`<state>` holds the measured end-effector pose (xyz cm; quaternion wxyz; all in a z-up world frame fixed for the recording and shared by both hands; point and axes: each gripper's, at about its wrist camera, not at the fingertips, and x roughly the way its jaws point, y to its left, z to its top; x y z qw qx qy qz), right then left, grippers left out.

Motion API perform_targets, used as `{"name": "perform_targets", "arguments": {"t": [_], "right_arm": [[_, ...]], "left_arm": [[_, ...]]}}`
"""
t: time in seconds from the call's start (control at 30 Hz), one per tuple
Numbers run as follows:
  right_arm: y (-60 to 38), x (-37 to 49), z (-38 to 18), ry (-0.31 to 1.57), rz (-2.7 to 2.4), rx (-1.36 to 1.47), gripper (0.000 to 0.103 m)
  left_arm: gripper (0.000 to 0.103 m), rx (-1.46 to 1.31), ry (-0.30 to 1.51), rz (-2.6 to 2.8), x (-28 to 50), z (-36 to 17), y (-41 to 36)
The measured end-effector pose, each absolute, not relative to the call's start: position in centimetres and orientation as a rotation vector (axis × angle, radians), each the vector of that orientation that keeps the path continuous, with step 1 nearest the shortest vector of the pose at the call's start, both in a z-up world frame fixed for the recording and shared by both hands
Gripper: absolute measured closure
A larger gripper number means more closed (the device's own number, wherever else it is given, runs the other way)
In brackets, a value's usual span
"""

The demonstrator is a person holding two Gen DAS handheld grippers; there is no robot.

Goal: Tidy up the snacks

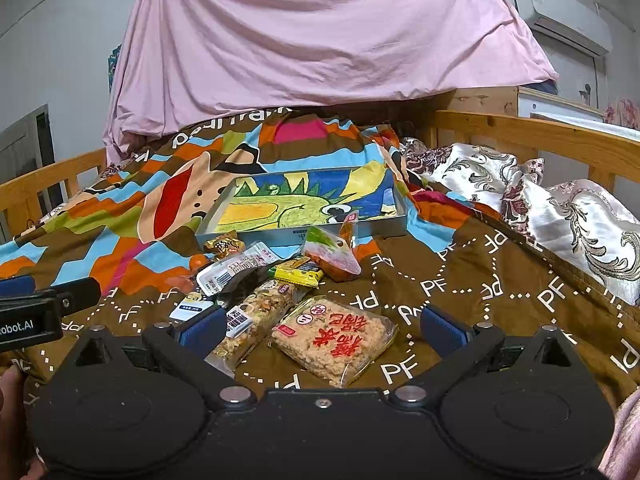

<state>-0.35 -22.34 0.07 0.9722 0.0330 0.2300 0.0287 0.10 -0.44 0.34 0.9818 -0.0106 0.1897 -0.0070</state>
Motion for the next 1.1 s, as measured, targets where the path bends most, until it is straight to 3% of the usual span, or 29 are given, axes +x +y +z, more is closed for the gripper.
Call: {"name": "perform_targets", "arguments": {"t": [1.1], "right_arm": [[-22.6, -0.8, 1.7, 0.42, 0.142, 0.115, 0.0]], "left_arm": [[0.0, -0.018, 0.388, -0.024, 0.3, 0.2, -0.8]]}}
